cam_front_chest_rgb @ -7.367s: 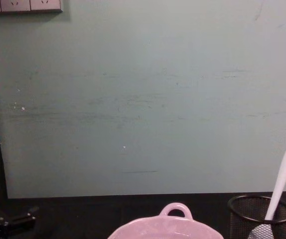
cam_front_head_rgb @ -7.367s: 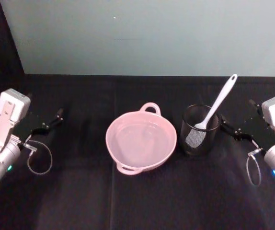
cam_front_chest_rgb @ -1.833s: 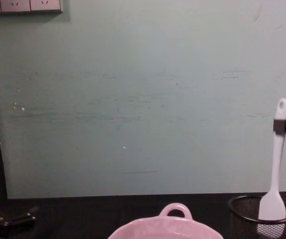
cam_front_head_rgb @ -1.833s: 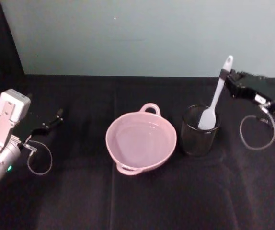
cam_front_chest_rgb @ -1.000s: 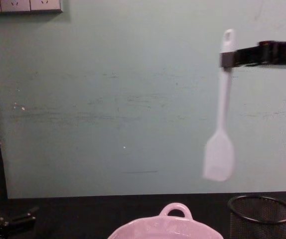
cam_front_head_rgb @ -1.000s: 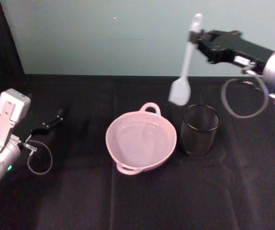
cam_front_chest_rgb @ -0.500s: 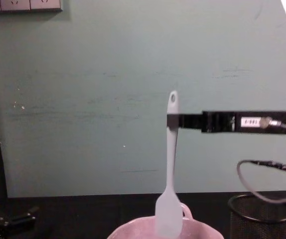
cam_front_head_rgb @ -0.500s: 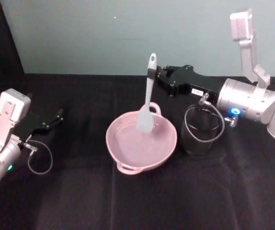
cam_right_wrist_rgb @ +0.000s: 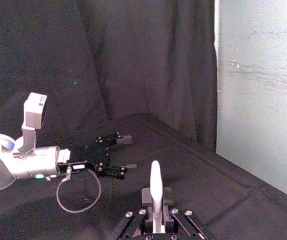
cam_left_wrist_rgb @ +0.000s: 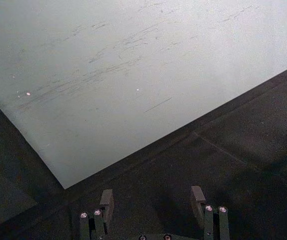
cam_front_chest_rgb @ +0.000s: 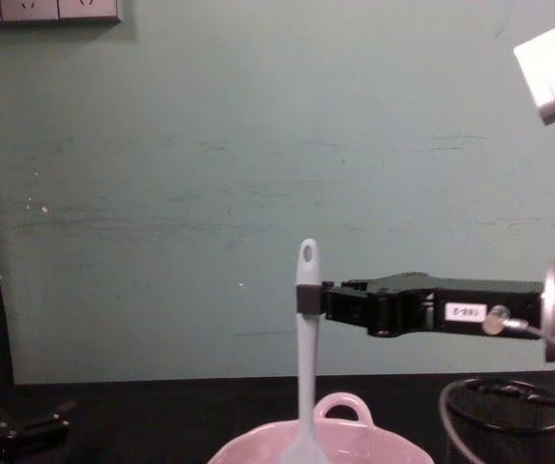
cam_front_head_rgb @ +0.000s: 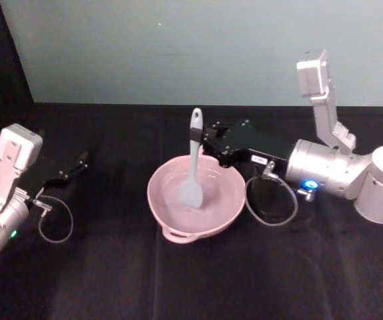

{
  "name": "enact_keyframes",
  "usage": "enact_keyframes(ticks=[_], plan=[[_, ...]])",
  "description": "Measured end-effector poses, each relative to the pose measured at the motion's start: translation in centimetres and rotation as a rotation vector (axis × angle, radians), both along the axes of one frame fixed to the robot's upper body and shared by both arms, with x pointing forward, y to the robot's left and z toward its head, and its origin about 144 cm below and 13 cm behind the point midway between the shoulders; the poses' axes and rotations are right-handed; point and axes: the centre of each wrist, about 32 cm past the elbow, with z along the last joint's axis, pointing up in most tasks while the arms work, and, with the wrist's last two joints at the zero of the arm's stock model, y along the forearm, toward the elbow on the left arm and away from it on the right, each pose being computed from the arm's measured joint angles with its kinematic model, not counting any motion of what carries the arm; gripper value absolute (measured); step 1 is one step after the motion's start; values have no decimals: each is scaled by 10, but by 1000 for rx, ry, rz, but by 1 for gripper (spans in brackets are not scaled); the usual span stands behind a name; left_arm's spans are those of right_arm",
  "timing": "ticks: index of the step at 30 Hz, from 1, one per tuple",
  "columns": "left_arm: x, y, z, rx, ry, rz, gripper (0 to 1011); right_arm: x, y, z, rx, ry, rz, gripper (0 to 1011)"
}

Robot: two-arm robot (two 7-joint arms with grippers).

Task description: Use the one hand to pick up the spoon and stir the clear water in the bowl.

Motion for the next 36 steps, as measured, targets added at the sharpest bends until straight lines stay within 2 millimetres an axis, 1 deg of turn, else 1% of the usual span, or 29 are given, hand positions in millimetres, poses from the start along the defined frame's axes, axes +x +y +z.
enact_keyframes(ticks=[4,9,14,18,24,28,29,33,34,36], plan=[[0,0,0,0,0,0,1011,5,9,-8,22,-13,-6,117],[0,0,0,0,0,0,1011,13,20,-18,59,-56,-58,117],[0,0,0,0,0,0,1011,17,22,-22,61,-98,-105,117],[0,0,0,0,0,0,1011,16,19,-23,39,-130,-138,117],[0,0,0,0,0,0,1011,8,7,-19,-1,-171,-173,117],[0,0,0,0,0,0,1011,-1,-2,-14,-23,-188,-175,117],[0,0,0,0,0,0,1011,-5,-5,-13,-33,-191,-170,117],[0,0,0,0,0,0,1011,-18,-10,-10,-47,-179,-141,117],[0,0,0,0,0,0,1011,-18,-10,-10,-47,-179,-141,117],[0,0,0,0,0,0,1011,-25,-9,-11,-37,-160,-112,117]])
